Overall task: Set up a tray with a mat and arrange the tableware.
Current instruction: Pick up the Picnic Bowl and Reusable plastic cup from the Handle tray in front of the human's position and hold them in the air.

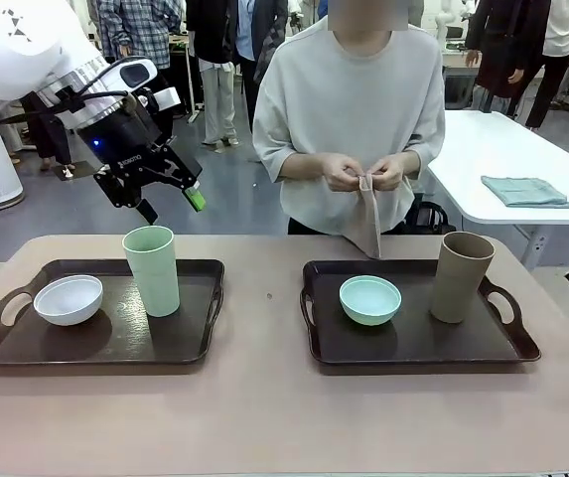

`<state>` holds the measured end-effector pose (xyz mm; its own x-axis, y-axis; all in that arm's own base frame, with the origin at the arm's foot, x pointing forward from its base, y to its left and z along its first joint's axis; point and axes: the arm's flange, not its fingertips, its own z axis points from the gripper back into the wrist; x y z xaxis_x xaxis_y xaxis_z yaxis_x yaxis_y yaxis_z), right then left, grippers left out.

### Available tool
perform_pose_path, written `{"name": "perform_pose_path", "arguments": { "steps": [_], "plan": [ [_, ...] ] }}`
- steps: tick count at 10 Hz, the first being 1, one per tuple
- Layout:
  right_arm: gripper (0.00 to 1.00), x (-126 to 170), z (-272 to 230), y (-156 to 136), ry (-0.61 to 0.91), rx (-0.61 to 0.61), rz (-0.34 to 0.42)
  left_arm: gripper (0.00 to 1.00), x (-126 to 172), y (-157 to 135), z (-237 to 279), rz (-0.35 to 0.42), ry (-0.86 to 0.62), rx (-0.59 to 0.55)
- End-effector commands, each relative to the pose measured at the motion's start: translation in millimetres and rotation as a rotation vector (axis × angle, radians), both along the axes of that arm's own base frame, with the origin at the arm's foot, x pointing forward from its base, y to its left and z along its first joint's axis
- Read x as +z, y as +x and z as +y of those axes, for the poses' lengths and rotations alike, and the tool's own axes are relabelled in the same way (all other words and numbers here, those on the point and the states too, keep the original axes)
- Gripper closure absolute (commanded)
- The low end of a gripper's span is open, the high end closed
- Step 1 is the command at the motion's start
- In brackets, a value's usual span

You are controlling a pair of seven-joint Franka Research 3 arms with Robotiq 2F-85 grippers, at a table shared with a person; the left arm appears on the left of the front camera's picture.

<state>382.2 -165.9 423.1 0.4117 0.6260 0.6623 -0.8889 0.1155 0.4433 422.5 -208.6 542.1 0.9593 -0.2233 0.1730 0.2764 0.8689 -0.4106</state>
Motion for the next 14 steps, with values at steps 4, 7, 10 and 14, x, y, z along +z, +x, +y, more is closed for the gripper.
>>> {"name": "perform_pose_path", "arguments": {
  "steps": [4, 7, 10, 14],
  "plan": [
    [0.0, -16.0, -17.7, 62.0, 0.027, 0.201, -0.344, 0.0, -7.6, 40.9, -85.4, -0.021, 0.075, -0.049],
    [0.0, -33.3, -7.1, 81.3, -0.069, 0.283, -0.488, 0.0, -19.8, 61.7, -154.4, -0.034, 0.177, -0.047],
    [0.0, -36.8, 19.4, 86.5, -0.073, 0.406, -0.547, 0.0, -53.1, 74.1, -211.0, -0.023, 0.242, -0.04],
    [0.0, -34.0, 25.3, 93.8, -0.059, 0.397, -0.525, 0.0, -67.2, 67.2, -208.6, -0.023, 0.226, -0.063]
  ]
}}
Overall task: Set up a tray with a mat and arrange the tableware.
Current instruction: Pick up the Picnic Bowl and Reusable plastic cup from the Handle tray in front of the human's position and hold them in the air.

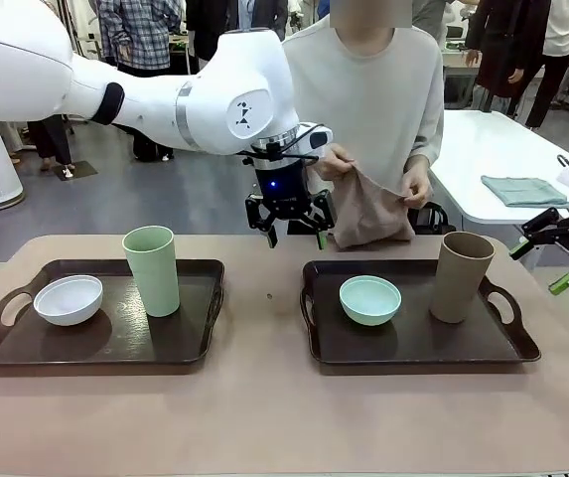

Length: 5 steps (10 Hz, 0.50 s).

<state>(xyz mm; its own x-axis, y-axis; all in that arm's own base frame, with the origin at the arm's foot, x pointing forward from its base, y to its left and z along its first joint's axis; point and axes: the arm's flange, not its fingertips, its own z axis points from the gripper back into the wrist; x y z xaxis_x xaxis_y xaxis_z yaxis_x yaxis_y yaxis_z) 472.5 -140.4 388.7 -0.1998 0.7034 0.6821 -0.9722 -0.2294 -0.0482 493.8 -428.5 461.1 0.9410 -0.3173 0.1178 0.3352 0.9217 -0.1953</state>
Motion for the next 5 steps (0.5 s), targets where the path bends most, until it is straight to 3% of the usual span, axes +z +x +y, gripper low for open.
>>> {"name": "perform_pose_path", "arguments": {
  "steps": [1, 3, 4, 5],
  "plan": [
    [0.0, 0.4, -0.3, 3.5, -0.01, 0.026, -0.013, 0.0, 13.9, -4.1, 11.2, -0.013, -0.01, -0.002],
    [0.0, 0.0, 0.1, 0.7, -0.001, 0.003, -0.002, 0.0, 7.2, 0.4, 2.8, -0.011, -0.003, 0.004],
    [0.0, -1.9, 8.3, 11.8, -0.01, -0.033, 0.007, 0.0, -6.1, 8.2, -16.4, 0.049, -0.029, 0.033],
    [0.0, -6.2, 12.3, 25.0, -0.024, -0.134, 0.049, 0.0, -19.7, 6.3, -36.8, 0.027, 0.013, 0.027]
  ]
}}
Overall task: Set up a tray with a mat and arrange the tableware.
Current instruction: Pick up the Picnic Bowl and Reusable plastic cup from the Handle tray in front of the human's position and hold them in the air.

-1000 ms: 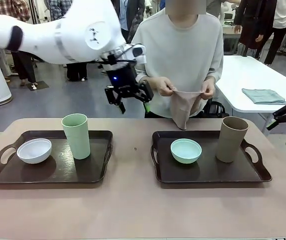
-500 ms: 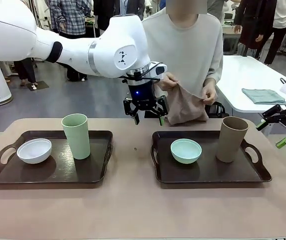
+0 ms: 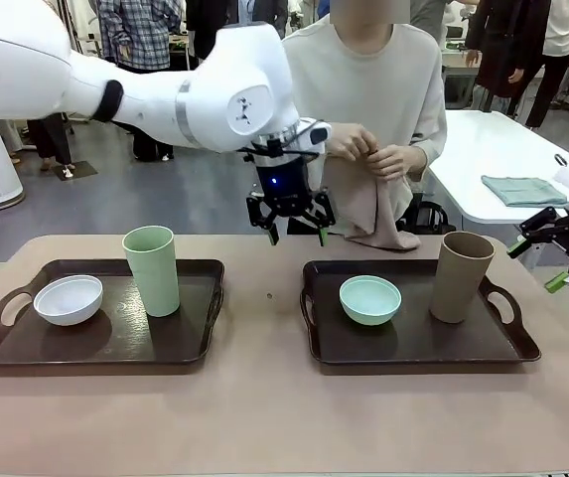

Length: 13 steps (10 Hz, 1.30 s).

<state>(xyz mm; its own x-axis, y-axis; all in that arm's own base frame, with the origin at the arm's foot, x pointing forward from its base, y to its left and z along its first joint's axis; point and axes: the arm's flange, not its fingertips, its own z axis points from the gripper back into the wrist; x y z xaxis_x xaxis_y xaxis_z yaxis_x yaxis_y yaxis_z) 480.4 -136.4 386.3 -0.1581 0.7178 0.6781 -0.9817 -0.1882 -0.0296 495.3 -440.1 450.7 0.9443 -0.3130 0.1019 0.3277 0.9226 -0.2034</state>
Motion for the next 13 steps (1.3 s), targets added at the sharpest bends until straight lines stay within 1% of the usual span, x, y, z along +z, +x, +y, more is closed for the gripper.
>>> {"name": "perform_pose_path", "arguments": {
  "steps": [1, 3, 5, 7, 9, 11, 13],
  "plan": [
    [0.0, -8.1, 8.0, 28.2, 0.012, -0.183, 0.088, 0.0, -16.8, 6.5, -35.7, -0.048, 0.053, 0.017],
    [0.0, -15.5, 9.8, 33.7, 0.016, -0.238, 0.151, 0.0, -23.6, 4.0, -41.0, -0.1, 0.054, 0.011],
    [0.0, -19.1, 20.9, 35.7, 0.026, -0.191, 0.151, 0.0, -31.9, 2.7, -49.2, -0.117, 0.062, 0.001],
    [0.0, -25.8, 31.3, 38.9, 0.052, -0.16, 0.154, 0.0, -47.2, 12.7, -57.4, -0.102, 0.075, 0.015],
    [0.0, -34.5, 43.6, 42.8, 0.055, -0.13, 0.158, 0.0, -62.7, 15.5, -66.3, -0.086, 0.1, 0.016],
    [0.0, -43.9, 51.4, 48.1, 0.042, -0.143, 0.161, 0.0, -70.6, 14.6, -74.9, -0.07, 0.105, -0.002],
    [0.0, -54.8, 60.9, 52.1, 0.043, -0.129, 0.177, 0.0, -74.6, 9.5, -87.4, -0.062, 0.11, -0.02]
  ]
}}
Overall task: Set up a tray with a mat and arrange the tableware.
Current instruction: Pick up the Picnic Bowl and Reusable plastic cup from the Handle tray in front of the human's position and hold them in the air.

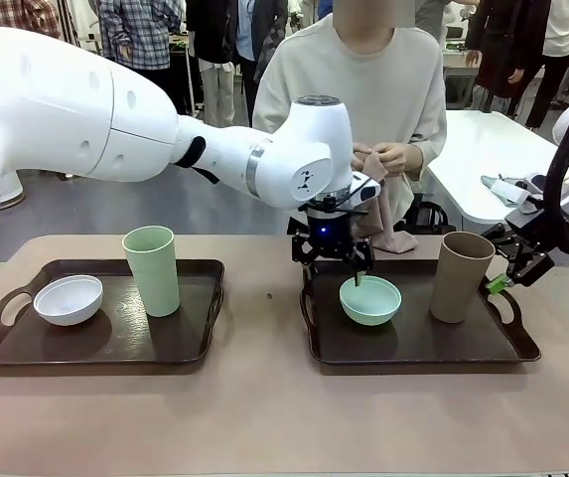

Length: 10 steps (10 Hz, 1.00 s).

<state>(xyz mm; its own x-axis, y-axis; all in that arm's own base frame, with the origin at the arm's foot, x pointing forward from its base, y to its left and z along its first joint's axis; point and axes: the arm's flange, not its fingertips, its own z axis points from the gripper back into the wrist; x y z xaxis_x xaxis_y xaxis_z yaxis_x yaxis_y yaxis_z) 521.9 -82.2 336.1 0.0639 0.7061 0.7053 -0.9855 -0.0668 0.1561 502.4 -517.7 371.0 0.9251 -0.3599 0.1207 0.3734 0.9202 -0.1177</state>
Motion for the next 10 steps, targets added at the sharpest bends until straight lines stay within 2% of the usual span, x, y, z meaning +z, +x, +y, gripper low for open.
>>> {"name": "perform_pose_path", "arguments": {
  "steps": [1, 4, 10],
  "plan": [
    [0.0, -9.5, 11.0, 12.0, 0.01, -0.005, -0.022, 0.0, 2.1, -0.8, -16.5, -0.011, 0.039, 0.018],
    [0.0, -20.2, 23.4, 21.5, 0.017, -0.007, -0.051, 0.0, -3.1, -5.8, -28.1, 0.011, 0.063, 0.012],
    [0.0, -28.4, 49.0, 16.0, 0.063, 0.084, -0.015, 0.0, -9.0, -4.1, -30.3, 0.021, 0.093, 0.057]
  ]
}}
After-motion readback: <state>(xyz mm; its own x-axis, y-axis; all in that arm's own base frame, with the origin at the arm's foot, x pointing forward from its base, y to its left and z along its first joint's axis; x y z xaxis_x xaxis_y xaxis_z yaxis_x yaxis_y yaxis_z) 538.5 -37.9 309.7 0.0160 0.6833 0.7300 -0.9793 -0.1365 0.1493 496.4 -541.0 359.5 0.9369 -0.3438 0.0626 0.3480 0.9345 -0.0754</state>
